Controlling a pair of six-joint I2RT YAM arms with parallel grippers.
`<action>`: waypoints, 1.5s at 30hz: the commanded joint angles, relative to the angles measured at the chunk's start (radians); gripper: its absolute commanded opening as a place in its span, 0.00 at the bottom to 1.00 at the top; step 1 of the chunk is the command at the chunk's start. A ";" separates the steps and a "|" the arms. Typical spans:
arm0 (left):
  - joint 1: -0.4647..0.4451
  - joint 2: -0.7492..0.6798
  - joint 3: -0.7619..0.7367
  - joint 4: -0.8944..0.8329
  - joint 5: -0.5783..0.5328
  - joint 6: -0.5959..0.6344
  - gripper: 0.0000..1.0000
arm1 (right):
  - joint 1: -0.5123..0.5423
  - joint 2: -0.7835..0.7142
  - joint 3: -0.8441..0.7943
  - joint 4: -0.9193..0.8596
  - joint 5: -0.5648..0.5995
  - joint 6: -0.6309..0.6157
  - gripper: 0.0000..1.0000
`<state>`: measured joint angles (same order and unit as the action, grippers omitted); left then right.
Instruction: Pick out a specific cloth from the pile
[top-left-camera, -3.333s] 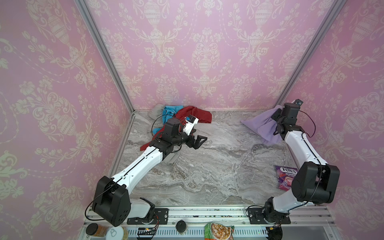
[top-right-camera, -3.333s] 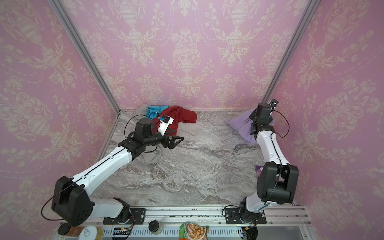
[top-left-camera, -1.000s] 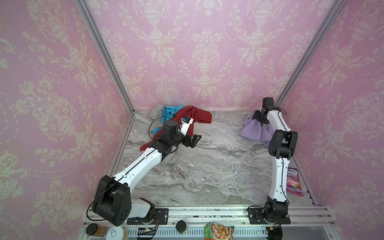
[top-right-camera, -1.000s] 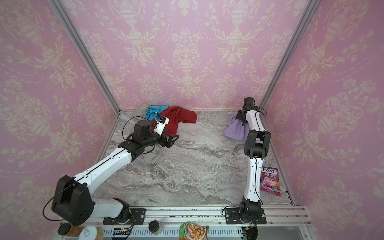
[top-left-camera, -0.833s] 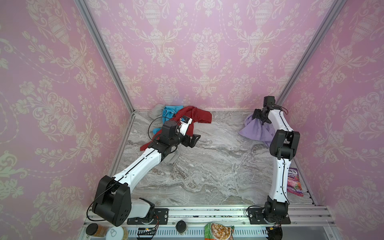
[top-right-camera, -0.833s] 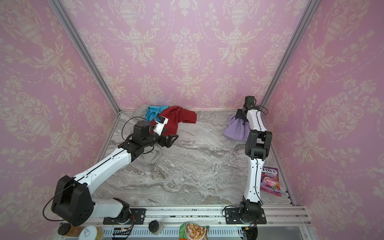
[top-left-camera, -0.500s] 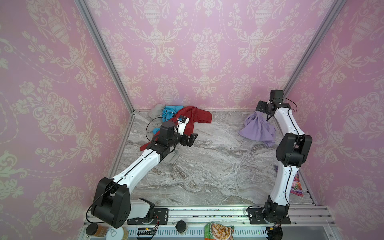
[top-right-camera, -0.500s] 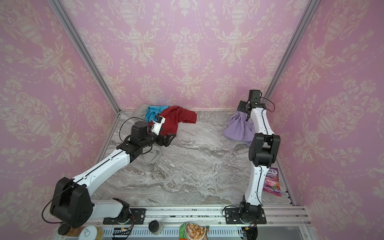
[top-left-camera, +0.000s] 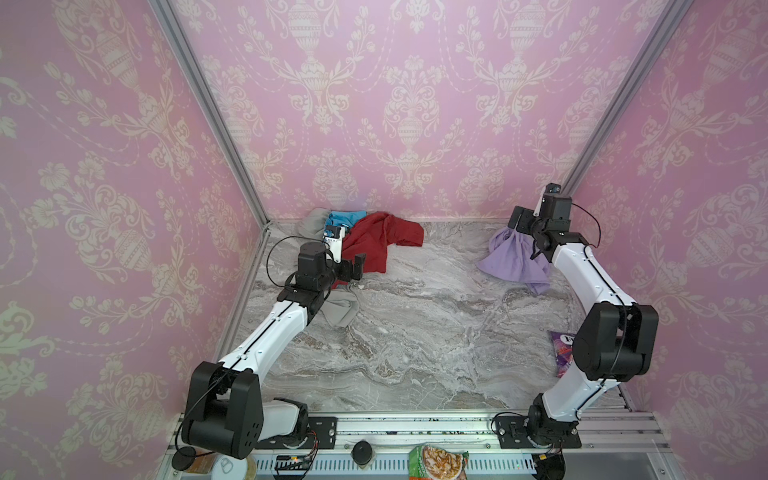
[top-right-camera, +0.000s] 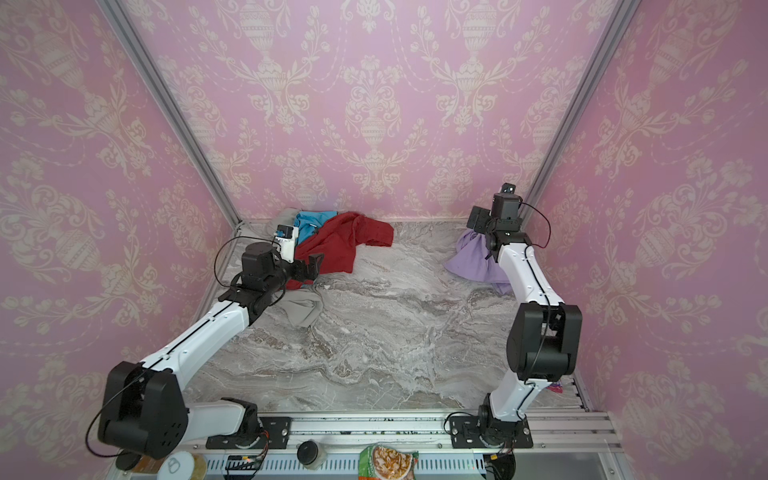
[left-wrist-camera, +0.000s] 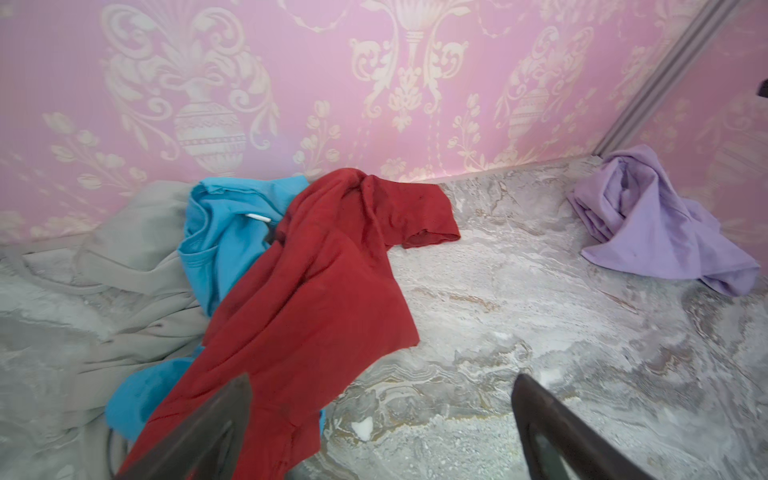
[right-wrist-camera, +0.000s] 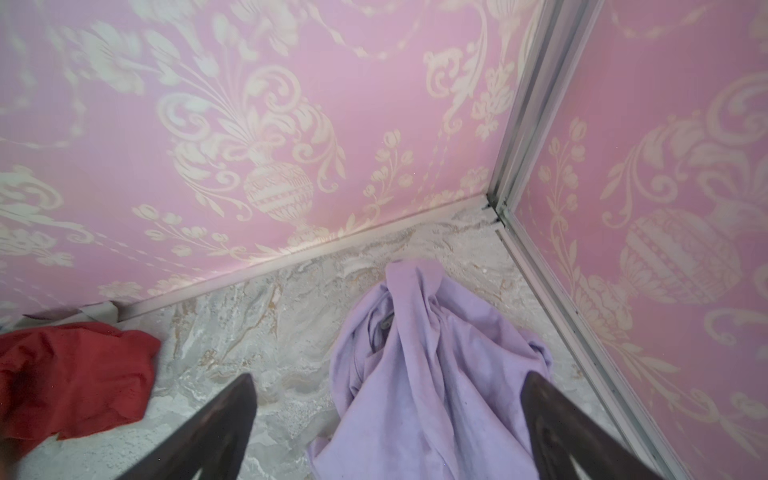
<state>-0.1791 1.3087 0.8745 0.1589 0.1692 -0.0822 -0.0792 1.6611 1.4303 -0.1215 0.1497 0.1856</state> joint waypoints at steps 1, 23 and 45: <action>0.071 -0.030 -0.022 0.064 -0.069 -0.058 0.99 | 0.028 -0.128 -0.124 0.176 0.004 -0.052 1.00; 0.201 -0.055 -0.168 0.282 -0.135 -0.113 0.99 | 0.134 -0.530 -0.926 0.741 0.020 -0.145 1.00; 0.204 -0.047 -0.473 0.418 -0.337 -0.006 0.99 | 0.076 -0.403 -1.091 0.952 -0.075 -0.126 1.00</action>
<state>0.0166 1.2240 0.4297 0.4671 -0.1234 -0.1207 0.0040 1.2369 0.3481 0.7780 0.1085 0.0303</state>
